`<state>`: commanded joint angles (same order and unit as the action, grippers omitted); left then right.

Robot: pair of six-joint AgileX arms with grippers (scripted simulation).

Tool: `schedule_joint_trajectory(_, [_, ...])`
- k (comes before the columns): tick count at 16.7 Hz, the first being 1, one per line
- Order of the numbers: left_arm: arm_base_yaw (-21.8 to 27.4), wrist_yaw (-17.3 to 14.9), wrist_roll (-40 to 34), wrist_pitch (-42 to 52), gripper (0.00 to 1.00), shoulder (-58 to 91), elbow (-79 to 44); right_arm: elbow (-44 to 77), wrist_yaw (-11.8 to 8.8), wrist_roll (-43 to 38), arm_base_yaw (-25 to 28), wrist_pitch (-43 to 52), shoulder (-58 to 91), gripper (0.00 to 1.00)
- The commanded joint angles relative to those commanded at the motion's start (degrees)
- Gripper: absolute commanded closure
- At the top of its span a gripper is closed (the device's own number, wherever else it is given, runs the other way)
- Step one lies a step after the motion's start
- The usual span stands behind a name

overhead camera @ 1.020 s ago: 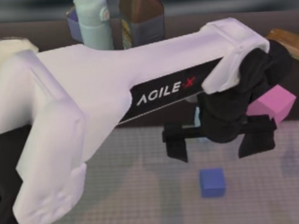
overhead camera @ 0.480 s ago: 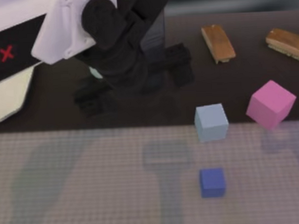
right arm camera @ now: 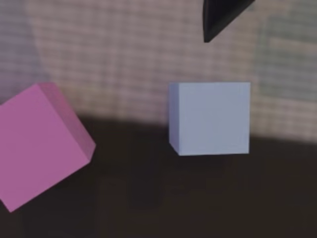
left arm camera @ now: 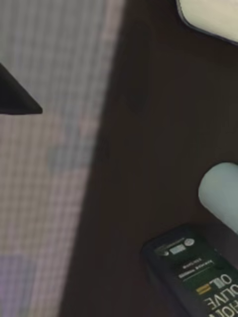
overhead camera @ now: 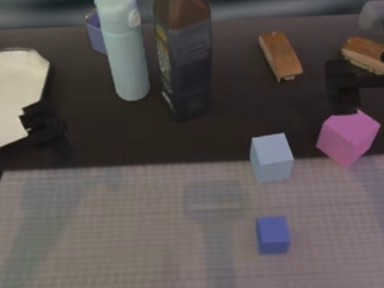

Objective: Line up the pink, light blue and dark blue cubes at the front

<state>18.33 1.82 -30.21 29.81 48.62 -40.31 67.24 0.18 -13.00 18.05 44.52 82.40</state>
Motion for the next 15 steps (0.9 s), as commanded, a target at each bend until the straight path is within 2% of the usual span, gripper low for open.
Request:
schedule_joint_trajectory(4, [-9.11,-0.42,12.16,-11.98,0.0,-21.84,19.69,16.99,0.04,-3.42,4.58,11.47,20.68,0.0])
schedule_joint_trajectory(8, [-15.57,-1.13,22.75,-22.32,0.0,-37.77,32.84,31.0,0.02,-6.16,8.14,19.88,36.38,0.0])
schedule_joint_trajectory(12, [-19.09,-1.72,29.33,-28.94,0.0,-47.33,39.39,39.2,0.0,-7.7,10.05,24.12,44.84,0.0])
schedule_joint_trajectory(15, [-19.48,-1.82,30.21,-29.81,0.0,-48.62,40.31,40.22,0.02,-7.91,10.29,24.67,45.88,0.0])
